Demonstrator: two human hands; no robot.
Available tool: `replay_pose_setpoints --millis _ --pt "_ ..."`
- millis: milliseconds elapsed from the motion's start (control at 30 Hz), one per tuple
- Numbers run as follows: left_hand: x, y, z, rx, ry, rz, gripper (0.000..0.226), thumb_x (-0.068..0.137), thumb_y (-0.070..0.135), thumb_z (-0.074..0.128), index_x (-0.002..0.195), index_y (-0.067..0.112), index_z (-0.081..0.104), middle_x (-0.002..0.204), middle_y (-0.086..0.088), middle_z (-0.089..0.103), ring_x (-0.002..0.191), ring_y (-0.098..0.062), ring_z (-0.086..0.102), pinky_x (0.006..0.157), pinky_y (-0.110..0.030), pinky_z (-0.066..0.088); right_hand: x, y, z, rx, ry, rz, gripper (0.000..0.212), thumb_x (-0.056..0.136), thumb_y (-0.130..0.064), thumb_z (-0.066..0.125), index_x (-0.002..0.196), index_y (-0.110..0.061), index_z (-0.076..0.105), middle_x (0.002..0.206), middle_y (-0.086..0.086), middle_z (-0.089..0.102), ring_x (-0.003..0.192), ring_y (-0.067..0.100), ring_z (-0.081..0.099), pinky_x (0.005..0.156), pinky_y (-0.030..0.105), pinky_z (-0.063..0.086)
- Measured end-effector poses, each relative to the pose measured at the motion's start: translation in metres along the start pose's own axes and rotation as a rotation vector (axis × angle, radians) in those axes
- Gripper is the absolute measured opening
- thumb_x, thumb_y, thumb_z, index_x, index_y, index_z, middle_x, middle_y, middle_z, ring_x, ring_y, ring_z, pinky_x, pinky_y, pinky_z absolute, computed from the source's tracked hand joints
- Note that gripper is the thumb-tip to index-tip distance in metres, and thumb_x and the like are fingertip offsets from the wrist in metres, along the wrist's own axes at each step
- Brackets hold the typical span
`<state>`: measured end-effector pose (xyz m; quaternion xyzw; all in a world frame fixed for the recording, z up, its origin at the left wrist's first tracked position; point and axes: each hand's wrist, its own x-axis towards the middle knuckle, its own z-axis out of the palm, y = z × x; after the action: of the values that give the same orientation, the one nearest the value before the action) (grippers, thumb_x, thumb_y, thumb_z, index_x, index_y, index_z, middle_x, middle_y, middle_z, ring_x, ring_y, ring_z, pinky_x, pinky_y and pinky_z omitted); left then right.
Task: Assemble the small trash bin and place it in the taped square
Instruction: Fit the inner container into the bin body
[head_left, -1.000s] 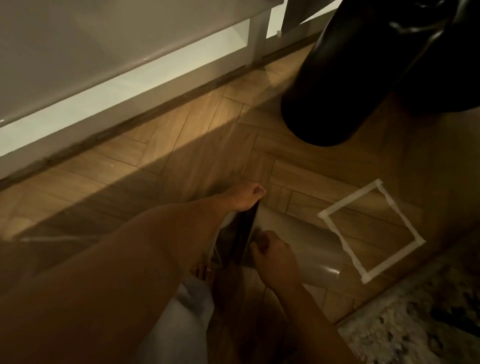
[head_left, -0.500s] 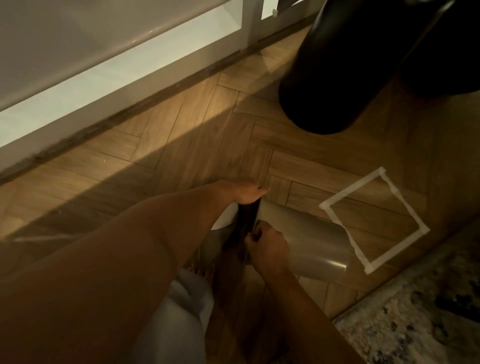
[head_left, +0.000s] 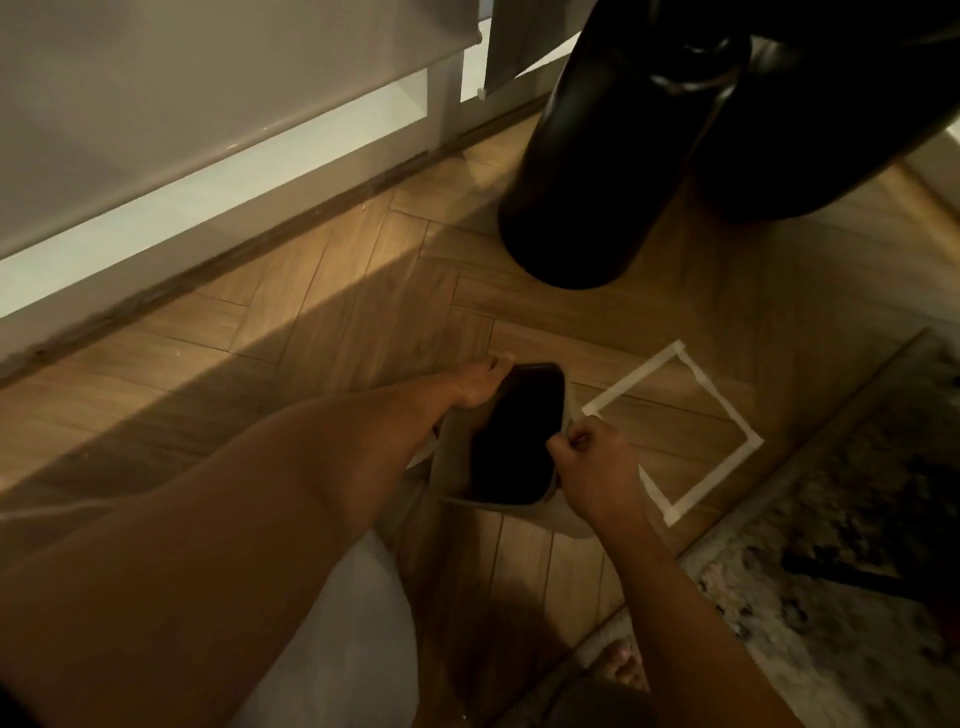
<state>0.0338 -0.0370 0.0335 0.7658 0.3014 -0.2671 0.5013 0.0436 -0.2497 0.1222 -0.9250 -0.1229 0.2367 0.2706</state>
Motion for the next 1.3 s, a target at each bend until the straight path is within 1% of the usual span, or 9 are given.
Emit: replay_pose_setpoints --millis 267,367,467,533,667,767,867,1033,1300 --pt "-0.060 0.033 0.006 -0.043 0.026 0.201 0.063 0.106 0.055 0.026 0.158 0.018 0.033 0.163 -0.008 0.034 0.150 -0.026 0.030 0.109 -0.029 0.022 -0.044 0.039 -0.056 0.213 0.072 0.036 0.027 0.095 -0.021 0.065 0.072 -0.007 0.062 0.070 0.009 0.066 0.066 0.020 0.063 0.051 0.018 0.043" --pt "-0.083 0.040 0.006 -0.005 0.007 0.217 0.073 0.100 0.067 0.029 0.162 0.028 0.018 0.166 -0.005 0.027 0.150 -0.028 0.030 0.104 -0.031 0.023 -0.054 0.056 -0.072 0.292 0.108 0.097 0.029 0.098 -0.026 0.061 0.073 -0.013 0.062 0.069 -0.001 0.070 0.070 0.016 0.070 0.054 0.028 0.050" --pt "-0.106 0.043 0.009 0.025 -0.018 0.218 0.084 0.090 0.076 0.043 0.159 0.042 0.011 0.164 -0.003 0.033 0.141 -0.027 0.045 0.099 -0.034 0.035 -0.059 0.067 -0.080 0.426 0.141 0.138 0.034 0.101 -0.022 0.059 0.068 -0.014 0.059 0.064 0.002 0.068 0.076 0.032 0.074 0.066 0.047 0.064" --pt "-0.120 0.042 0.013 0.049 -0.029 0.269 0.090 0.081 0.076 0.058 0.155 0.048 0.014 0.160 0.003 0.039 0.140 -0.021 0.045 0.094 -0.026 0.037 -0.061 0.071 -0.081 0.495 0.147 0.154 0.034 0.103 -0.019 0.058 0.069 -0.012 0.058 0.065 0.004 0.068 0.079 0.032 0.076 0.065 0.043 0.066" --pt "-0.132 0.040 0.022 0.083 -0.066 0.337 0.100 0.073 0.064 0.077 0.152 0.049 0.016 0.153 0.007 0.048 0.137 -0.015 0.048 0.097 -0.027 0.039 -0.062 0.078 -0.083 0.507 0.127 0.136 0.013 0.103 -0.019 0.060 0.097 -0.009 0.066 0.092 0.009 0.074 0.083 0.027 0.077 0.074 0.052 0.065" --pt "-0.135 0.042 0.028 0.152 -0.059 0.388 0.107 0.071 0.058 0.082 0.153 0.049 0.013 0.153 0.005 0.046 0.138 -0.016 0.046 0.102 -0.031 0.039 -0.065 0.085 -0.085 0.441 0.094 0.018 0.043 0.104 -0.017 0.058 0.146 -0.014 0.050 0.126 0.002 0.067 0.106 0.014 0.069 0.075 0.023 0.063" --pt "-0.137 0.043 0.037 0.179 -0.064 0.425 0.117 0.067 0.056 0.087 0.154 0.049 0.008 0.155 0.005 0.041 0.138 -0.014 0.042 0.110 -0.037 0.039 -0.070 0.094 -0.080 0.350 0.068 -0.066 0.064 0.100 -0.012 0.062 0.156 -0.024 0.033 0.116 -0.016 0.060 0.096 -0.006 0.060 0.064 0.001 0.049" --pt "-0.128 0.045 0.045 0.248 -0.090 0.414 0.139 0.056 0.059 0.091 0.156 0.046 -0.005 0.160 0.000 0.036 0.143 -0.021 0.039 0.113 -0.042 0.039 -0.068 0.109 -0.068 0.354 -0.026 -0.114 0.099 0.080 -0.027 0.088 0.157 -0.028 0.025 0.133 -0.028 0.054 0.123 0.001 0.059 0.091 0.017 0.052" --pt "-0.112 0.046 0.057 0.297 -0.163 0.392 0.147 0.056 0.052 0.094 0.156 0.044 -0.013 0.162 -0.003 0.032 0.147 -0.025 0.035 0.116 -0.049 0.036 -0.070 0.123 -0.055 0.386 -0.069 -0.130 0.130 0.064 -0.025 0.099 0.161 -0.021 0.012 0.153 -0.003 0.046 0.143 0.015 0.047 0.112 0.045 0.049"
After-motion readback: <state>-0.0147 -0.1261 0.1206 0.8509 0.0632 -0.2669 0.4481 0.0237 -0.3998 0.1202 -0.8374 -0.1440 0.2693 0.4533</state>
